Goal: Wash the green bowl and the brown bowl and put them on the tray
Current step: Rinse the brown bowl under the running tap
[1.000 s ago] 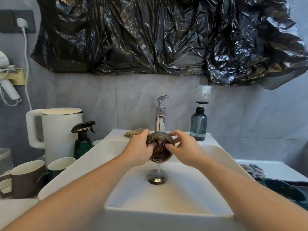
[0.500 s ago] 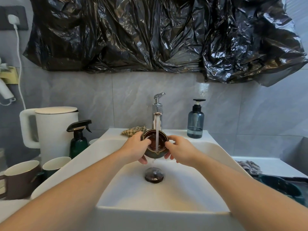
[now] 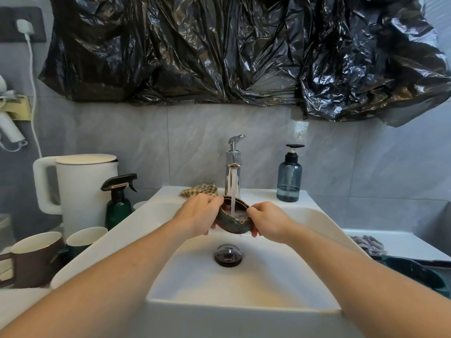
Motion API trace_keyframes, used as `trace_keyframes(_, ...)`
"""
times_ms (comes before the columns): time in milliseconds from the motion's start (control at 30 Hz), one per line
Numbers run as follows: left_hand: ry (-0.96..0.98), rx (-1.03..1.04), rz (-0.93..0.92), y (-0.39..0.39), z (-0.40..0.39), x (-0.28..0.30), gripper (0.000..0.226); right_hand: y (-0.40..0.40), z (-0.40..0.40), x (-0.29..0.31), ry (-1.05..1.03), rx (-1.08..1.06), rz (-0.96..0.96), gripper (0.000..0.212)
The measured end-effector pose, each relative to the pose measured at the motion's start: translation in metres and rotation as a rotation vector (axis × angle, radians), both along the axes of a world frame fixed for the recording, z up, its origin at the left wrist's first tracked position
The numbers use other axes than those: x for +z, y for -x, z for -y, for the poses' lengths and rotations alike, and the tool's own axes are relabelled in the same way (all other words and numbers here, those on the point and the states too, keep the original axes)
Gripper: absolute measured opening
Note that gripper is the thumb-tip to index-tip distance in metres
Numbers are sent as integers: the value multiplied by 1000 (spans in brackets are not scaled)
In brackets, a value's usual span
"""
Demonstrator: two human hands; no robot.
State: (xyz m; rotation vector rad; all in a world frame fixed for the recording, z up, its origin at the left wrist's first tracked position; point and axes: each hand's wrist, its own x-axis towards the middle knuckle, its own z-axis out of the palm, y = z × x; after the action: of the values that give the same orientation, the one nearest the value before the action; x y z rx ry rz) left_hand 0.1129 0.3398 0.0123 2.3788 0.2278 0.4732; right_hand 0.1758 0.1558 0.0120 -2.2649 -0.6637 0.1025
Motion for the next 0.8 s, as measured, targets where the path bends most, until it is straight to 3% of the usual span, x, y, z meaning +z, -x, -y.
trace_keyframes(333, -47, -5, -59, -3, -5, -3, 55, -2, 0, -1, 42, -53, 9, 50)
trace_keyframes(800, -71, -4, -122, -9, -6, -12, 57, -4, -3, -1, 57, -113, 32, 38)
